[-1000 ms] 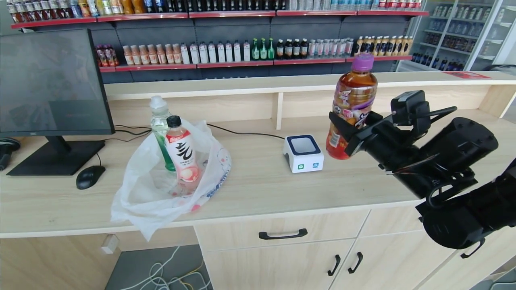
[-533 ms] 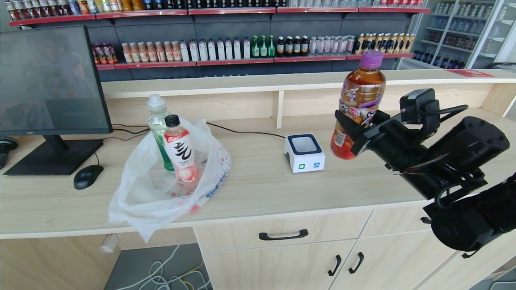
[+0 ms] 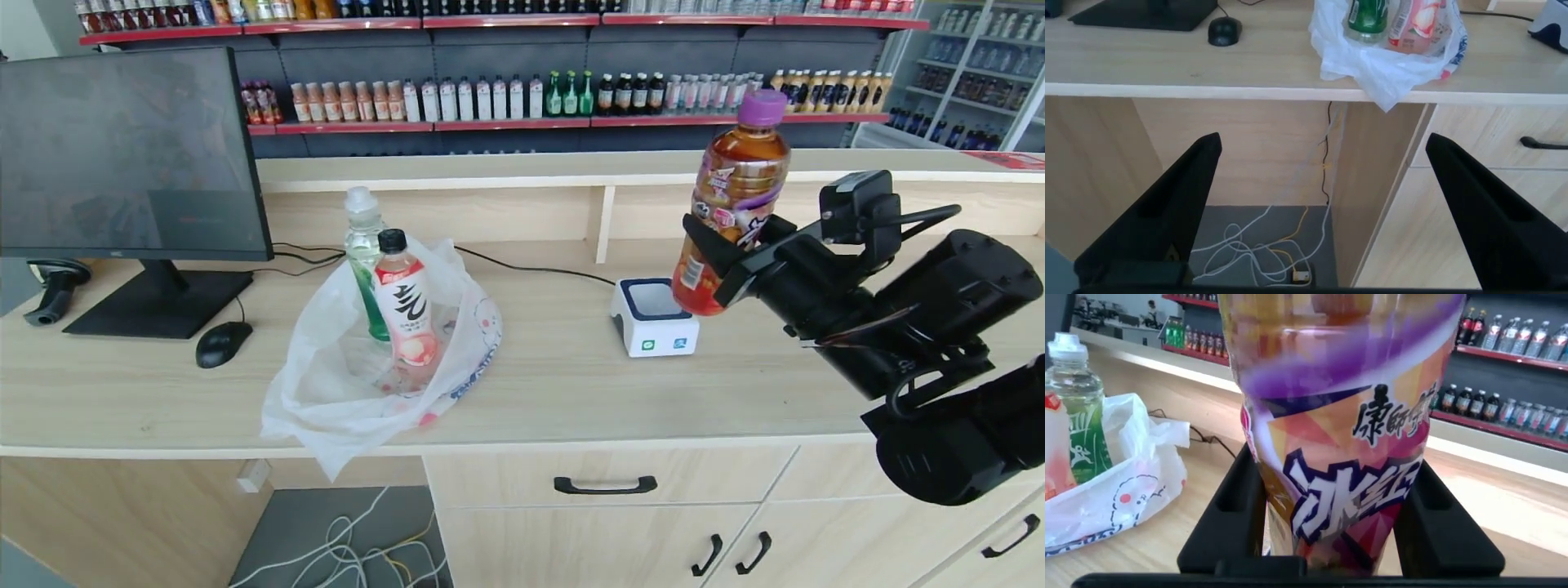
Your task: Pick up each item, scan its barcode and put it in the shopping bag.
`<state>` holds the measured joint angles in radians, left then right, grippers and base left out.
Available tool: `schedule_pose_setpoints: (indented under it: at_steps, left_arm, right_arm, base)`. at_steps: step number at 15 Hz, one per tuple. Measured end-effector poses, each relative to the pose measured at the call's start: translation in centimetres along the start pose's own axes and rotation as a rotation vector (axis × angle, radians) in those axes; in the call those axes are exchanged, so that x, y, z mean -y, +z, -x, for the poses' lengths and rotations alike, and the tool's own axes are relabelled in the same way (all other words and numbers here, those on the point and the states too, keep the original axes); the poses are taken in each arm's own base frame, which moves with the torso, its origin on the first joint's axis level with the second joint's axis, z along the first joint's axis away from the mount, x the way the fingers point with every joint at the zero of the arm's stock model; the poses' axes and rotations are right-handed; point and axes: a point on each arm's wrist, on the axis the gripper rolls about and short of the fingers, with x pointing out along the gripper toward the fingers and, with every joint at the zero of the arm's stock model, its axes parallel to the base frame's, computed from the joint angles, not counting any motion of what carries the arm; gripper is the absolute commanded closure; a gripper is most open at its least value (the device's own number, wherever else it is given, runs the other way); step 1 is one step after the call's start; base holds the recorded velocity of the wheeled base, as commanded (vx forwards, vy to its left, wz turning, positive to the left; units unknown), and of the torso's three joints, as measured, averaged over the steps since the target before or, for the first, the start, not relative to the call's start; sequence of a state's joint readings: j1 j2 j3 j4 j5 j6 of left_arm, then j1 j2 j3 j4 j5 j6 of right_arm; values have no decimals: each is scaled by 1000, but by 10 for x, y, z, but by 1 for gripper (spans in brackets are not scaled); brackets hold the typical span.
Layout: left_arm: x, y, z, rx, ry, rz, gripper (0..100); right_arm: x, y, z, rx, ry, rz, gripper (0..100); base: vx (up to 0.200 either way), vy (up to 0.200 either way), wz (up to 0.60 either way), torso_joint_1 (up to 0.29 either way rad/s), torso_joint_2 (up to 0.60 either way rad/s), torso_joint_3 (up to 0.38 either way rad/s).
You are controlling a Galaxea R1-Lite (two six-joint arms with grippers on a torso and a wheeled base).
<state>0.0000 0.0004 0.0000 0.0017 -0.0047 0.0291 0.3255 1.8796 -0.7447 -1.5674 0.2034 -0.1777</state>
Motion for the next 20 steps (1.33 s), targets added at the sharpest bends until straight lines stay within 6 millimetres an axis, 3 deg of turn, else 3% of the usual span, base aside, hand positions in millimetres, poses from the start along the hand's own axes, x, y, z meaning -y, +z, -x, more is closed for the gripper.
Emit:
schedule_pose_setpoints:
  at_steps: [4,9,12,15,20]
  left_arm:
    - [0,0,0,0,0,-1,0]
    - [0,0,0,1,-1,-1,0]
    - [0,0,0,0,0,0,0]
    - [0,0,0,0,0,-1,0]
    - [0,0,0,0,0,0,0]
  right_arm:
    - [3,6,7,2,-10,5,100]
    - [4,19,17,18,-17,-12,100]
    - [-18,19,26,-14,55,-97,100]
    - [-40,27,23,13,122,-152,100]
    - [-105,37,28,7,335,-326,100]
  base:
    - [0,0,600,-6,0,1]
    - [0,0,0,0,0,0]
    - [0,0,0,0,0,0]
    - [0,0,0,0,0,0]
    - [0,0,0,0,0,0]
